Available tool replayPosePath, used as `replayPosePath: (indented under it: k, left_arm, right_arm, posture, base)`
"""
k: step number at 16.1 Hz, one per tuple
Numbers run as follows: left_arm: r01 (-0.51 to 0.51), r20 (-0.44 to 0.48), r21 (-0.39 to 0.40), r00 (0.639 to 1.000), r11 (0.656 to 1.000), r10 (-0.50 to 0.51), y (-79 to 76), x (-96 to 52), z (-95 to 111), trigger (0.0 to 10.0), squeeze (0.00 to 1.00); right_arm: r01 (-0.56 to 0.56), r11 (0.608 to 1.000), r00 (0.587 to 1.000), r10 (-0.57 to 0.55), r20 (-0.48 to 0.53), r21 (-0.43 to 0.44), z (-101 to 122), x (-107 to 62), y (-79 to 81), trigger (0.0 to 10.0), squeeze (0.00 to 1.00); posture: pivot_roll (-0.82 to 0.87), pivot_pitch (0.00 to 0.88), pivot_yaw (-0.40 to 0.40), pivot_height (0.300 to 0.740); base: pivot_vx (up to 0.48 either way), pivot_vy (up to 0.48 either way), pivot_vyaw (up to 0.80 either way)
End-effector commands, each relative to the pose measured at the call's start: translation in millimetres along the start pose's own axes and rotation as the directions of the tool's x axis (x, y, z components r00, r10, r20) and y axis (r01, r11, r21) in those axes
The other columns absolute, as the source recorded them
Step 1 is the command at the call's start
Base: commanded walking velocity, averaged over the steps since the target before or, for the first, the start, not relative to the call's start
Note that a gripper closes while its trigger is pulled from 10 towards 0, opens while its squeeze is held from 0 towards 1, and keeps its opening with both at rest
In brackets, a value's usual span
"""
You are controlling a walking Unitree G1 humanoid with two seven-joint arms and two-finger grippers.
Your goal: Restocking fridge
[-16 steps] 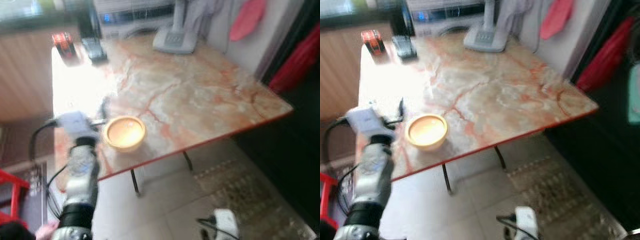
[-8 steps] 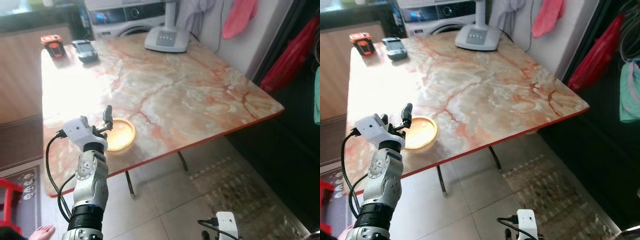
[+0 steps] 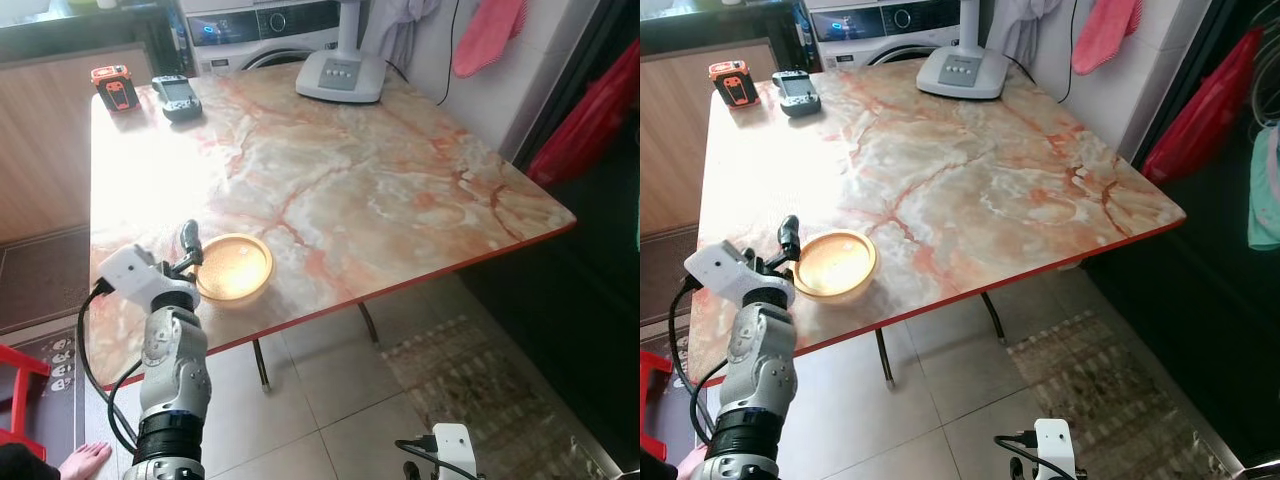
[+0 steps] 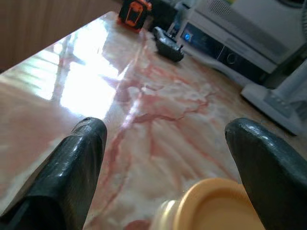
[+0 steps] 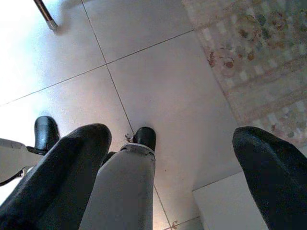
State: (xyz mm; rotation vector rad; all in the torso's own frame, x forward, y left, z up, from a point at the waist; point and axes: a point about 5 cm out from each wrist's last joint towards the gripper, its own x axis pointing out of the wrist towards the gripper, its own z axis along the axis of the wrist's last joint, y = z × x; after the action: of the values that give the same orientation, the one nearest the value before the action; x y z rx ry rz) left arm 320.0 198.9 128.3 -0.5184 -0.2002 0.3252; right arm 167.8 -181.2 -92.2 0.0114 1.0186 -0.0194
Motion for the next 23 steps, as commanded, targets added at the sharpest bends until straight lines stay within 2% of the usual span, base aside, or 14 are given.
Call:
replayPosePath:
  k: [1,2,3,4,6,11,13,15,16,21,22,23]
  left_arm:
    - [-0.023,-0.037,-0.011,0.999,1.0,0.022,6.7,0.3,-5.4,10.0,1.0]
    - [-0.007,-0.074,-0.023,0.997,1.0,0.005,6.2,2.4,-9.8,10.0,1.0]
    - [0.028,-0.115,-0.043,0.993,0.999,-0.033,3.4,3.1,-15.3,10.0,0.0]
    - [0.079,-0.138,-0.019,0.987,0.997,-0.081,-0.9,3.1,-20.1,10.0,0.0]
    - [0.113,-0.174,-0.053,0.977,0.992,-0.121,-4.6,2.4,-26.7,10.0,0.0]
    - [0.192,-0.218,-0.066,0.955,0.979,-0.202,-8.8,-2.5,-38.6,10.0,0.0]
    - [0.262,-0.225,-0.057,0.937,0.963,-0.268,-19.4,-4.6,-41.3,10.0,0.0]
    - [0.292,-0.24,-0.072,0.923,0.954,-0.3,-25.5,-6.6,-45.2,10.0,0.0]
    - [0.331,-0.268,-0.08,0.901,0.94,-0.34,-31.5,-10.3,-51.7,10.0,0.0]
    - [0.38,-0.324,-0.05,0.869,0.924,-0.375,-36.9,-13.5,-62.4,10.0,0.0]
    - [0.377,-0.326,-0.051,0.869,0.925,-0.373,-36.9,-12.8,-62.9,9.1,0.0]
    - [0.374,-0.327,-0.047,0.871,0.926,-0.368,-36.7,-11.6,-62.8,6.9,0.0]
  right_arm:
    - [0.003,1.0,1.0,-0.003,-0.008,0.003,-2.6,-0.4,-0.5,10.0,0.0]
    - [0.004,1.0,1.0,-0.004,-0.008,0.005,-2.5,-0.4,-0.6,10.0,0.0]
    - [0.005,1.0,1.0,-0.005,-0.007,0.005,-2.5,-0.4,-0.7,10.0,0.0]
    - [0.005,1.0,1.0,-0.005,-0.007,0.004,-2.3,-0.4,-0.7,10.0,0.0]
    - [0.005,1.0,1.0,-0.005,-0.006,0.003,-2.2,-0.4,-0.9,10.0,0.0]
    - [0.015,1.0,1.0,-0.015,0.004,0.007,-2.3,-0.6,-1.7,10.0,0.0]
    - [0.017,1.0,1.0,-0.017,0.007,0.005,-2.2,-0.7,-1.8,10.0,0.0]
    - [0.019,1.0,1.0,-0.019,0.008,0.004,-2.0,-0.7,-1.8,10.0,0.0]
    - [0.02,1.0,1.0,-0.02,0.012,0.001,-1.6,-0.6,-1.7,10.0,0.0]
    - [0.02,1.0,1.0,-0.02,0.017,-0.004,-0.9,-0.6,-1.3,10.0,0.0]
    - [0.019,1.0,1.0,-0.019,0.017,-0.009,-0.8,-0.5,-1.2,10.0,0.0]
    - [0.019,1.0,1.0,-0.019,0.016,-0.011,-0.7,-0.5,-1.2,10.0,0.0]
  posture:
    - [0.06,0.091,-0.02,0.74]
    - [0.06,0.09,-0.02,0.74]
    - [0.06,0.091,-0.02,0.74]
    - [0.06,0.091,-0.02,0.74]
    - [0.06,0.09,-0.02,0.74]
    - [0.05,0.085,-0.018,0.74]
    - [0.05,0.083,-0.018,0.74]
    - [0.05,0.083,-0.018,0.74]
    - [0.04,0.085,-0.019,0.74]
    - [0.04,0.09,-0.018,0.74]
    - [0.04,0.09,-0.018,0.74]
    - [0.04,0.091,-0.018,0.74]
  base:
    - [0.0,0.0,0.0]
    - [0.0,0.0,0.0]
    - [0.0,0.0,0.0]
    - [0.0,0.0,0.0]
    - [0.0,0.0,0.0]
    - [0.0,0.0,0.0]
    - [0.0,0.0,0.0]
    - [0.0,0.0,0.0]
    - [0.0,0.0,0.0]
    - [0.0,0.0,0.0]
    - [0.0,0.0,0.0]
    - [0.0,0.0,0.0]
